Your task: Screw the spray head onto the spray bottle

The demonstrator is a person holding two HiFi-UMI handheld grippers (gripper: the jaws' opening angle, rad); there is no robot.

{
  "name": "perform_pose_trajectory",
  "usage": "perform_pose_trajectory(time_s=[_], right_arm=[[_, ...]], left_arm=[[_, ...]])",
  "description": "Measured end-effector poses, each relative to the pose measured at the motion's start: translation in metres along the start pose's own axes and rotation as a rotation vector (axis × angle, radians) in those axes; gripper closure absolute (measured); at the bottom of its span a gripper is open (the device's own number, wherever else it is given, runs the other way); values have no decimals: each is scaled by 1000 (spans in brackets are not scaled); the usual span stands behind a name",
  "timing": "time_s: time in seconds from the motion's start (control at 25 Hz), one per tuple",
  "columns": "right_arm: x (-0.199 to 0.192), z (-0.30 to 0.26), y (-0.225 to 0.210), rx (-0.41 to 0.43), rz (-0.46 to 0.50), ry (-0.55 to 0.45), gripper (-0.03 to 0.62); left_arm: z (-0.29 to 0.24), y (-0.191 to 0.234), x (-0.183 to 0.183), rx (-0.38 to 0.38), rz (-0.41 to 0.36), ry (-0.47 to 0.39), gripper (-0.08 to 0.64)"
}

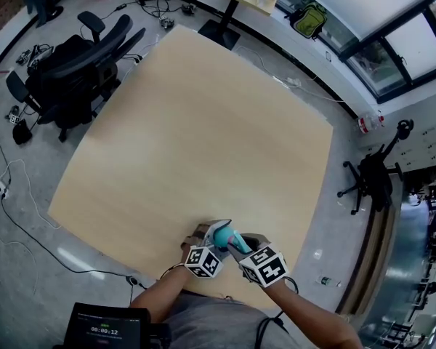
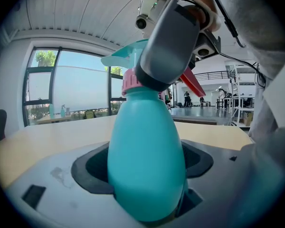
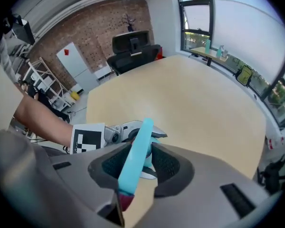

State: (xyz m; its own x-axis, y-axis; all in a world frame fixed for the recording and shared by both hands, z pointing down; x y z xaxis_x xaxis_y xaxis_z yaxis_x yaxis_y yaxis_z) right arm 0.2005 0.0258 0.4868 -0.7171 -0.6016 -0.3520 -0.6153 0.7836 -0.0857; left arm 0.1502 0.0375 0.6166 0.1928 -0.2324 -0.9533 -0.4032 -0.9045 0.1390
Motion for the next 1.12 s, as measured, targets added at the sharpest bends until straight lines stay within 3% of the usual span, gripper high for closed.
perform_pose_trajectory(time_s=[0.4,0.48,0.56,0.6,0.8,0.88,0.96,1.12], right_arm=[[15,47,-7,124,350,59,414],[20,59,-9,171,460,76,414],[27,70,-10,213,671,116,414],[31,74,-10,221,826,146,414],[37,77,-23,189,1724,268,414],[37,71,-30,210,1922,268,414],[42,66,-30,261,1983,255,414],[45,57,-20,401,1842,233,414]], left_arm=[[-2,-3,3,-7,3,-2,169],[-2,-3,4,-8,1,-2,169],[-3,-4,3,-12,0,0,169],[-3,-3,3,-17,-1,1,169],[-7,-3,2,-99,-20,9,169],[-10,-4,0,-136,-35,16,169],[-12,-4,-1,-155,-43,19,169],[-14,-5,2,-160,-42,21,169]])
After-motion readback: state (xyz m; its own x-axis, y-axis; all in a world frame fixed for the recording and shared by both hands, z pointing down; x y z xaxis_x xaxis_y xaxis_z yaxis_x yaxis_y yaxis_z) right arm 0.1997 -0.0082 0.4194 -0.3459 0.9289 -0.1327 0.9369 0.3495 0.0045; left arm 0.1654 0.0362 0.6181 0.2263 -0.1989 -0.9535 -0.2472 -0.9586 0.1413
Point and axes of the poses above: the fingertips, and each gripper's own axes: z backward along the fingers, y to its left, x out of its top, the point moved 9 cm from there along z, backward along the fingers, and after that the axes turned 11 degrees about z, right-handed, at the moved point
